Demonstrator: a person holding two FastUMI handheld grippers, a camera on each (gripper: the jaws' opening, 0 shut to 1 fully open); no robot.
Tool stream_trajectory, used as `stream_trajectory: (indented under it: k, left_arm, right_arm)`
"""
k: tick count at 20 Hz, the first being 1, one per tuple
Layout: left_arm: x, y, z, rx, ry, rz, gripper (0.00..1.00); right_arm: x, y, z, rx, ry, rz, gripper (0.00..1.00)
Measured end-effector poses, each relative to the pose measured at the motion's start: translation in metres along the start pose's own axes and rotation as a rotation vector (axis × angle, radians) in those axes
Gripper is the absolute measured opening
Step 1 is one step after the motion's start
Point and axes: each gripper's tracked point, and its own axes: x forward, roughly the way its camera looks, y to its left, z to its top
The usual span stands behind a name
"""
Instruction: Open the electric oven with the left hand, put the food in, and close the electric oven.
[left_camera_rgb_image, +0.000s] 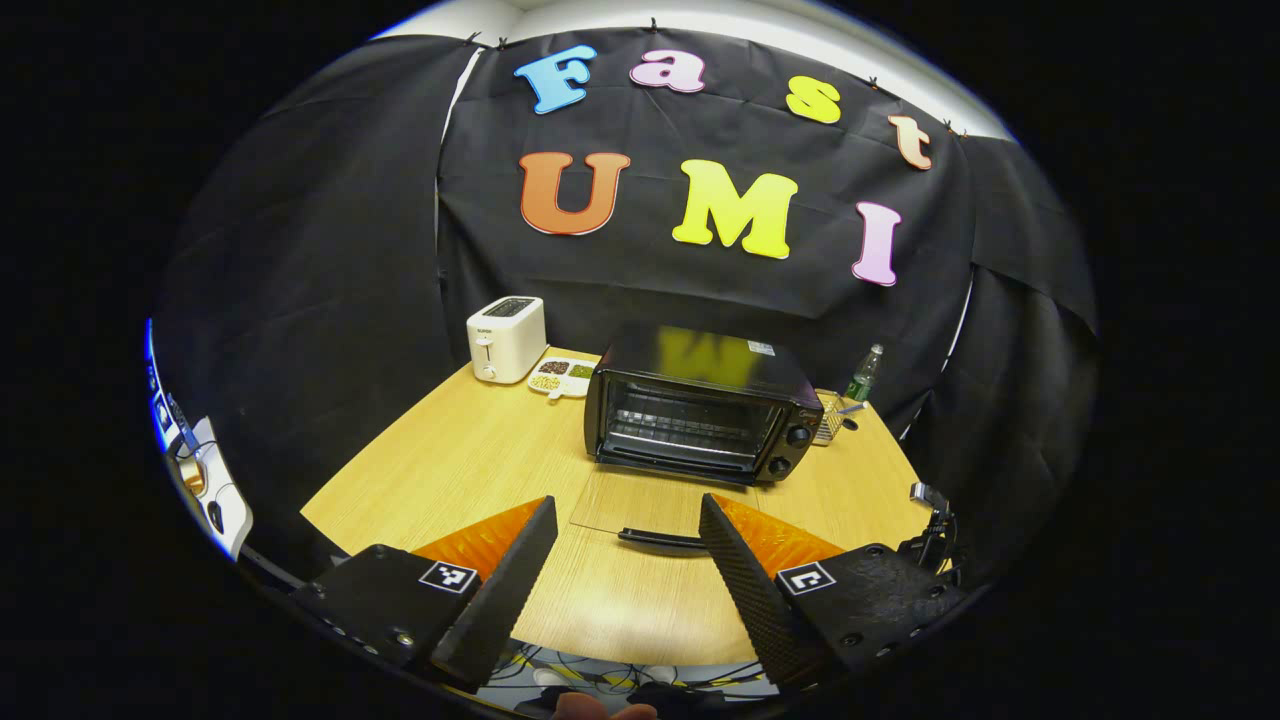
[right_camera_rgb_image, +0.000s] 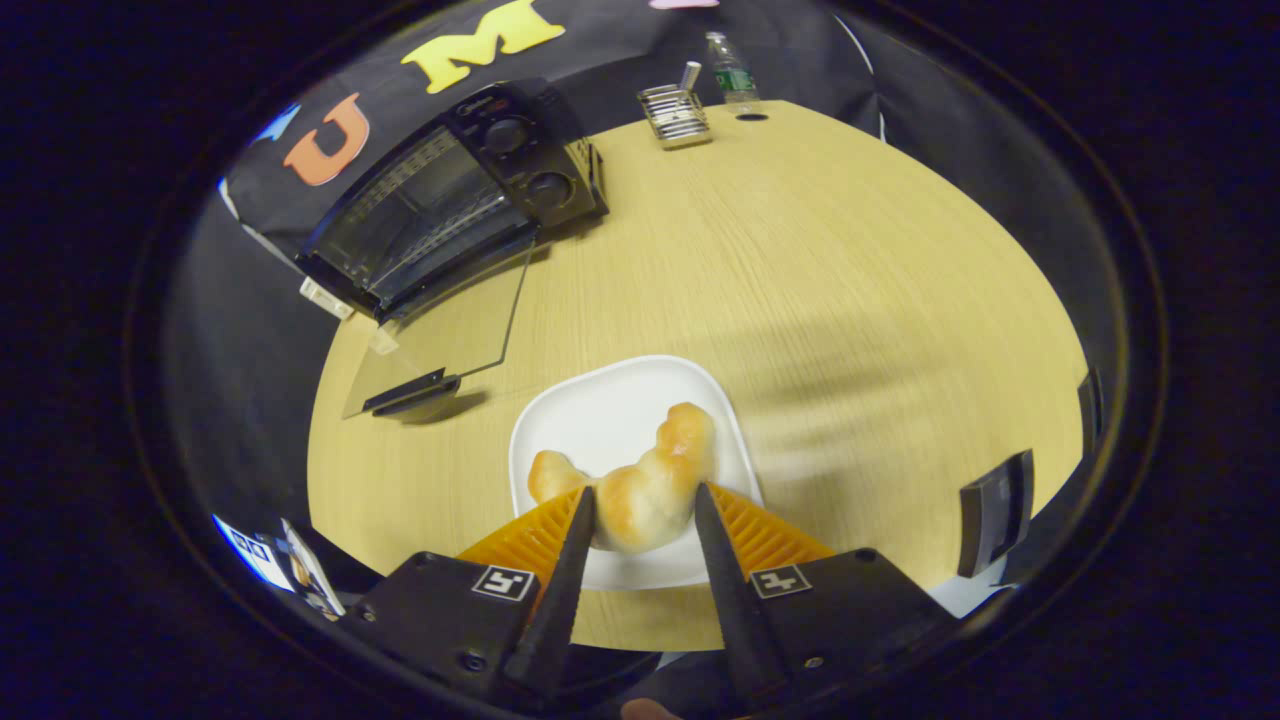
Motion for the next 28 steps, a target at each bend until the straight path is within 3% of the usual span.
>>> stream_trajectory:
  k: [5,8,12,20,28]
  left_arm:
    - [0.006,0.017,0.015,0.016,-0.022,-0.059,0.93]
    - [0.009,0.024,0.016,0.020,-0.029,-0.095,0.93]
    - [0.013,0.028,0.024,0.054,-0.049,-0.152,0.93]
    - [0.019,0.051,0.027,0.075,-0.042,-0.243,0.93]
    - [0.006,0.119,0.033,0.071,-0.025,-0.166,0.93]
  right_arm:
    - [-0.006,0.004,0.002,0.125,-0.010,-0.020,0.33]
    - [-0.011,0.010,-0.002,0.232,-0.007,0.013,0.17]
    - [-0.039,0.021,0.018,0.314,-0.090,0.027,0.12]
    - [-0.092,0.099,0.050,0.470,-0.249,0.147,0.13]
    - [-0.040,0.178,0.127,0.422,-0.344,0.220,0.14]
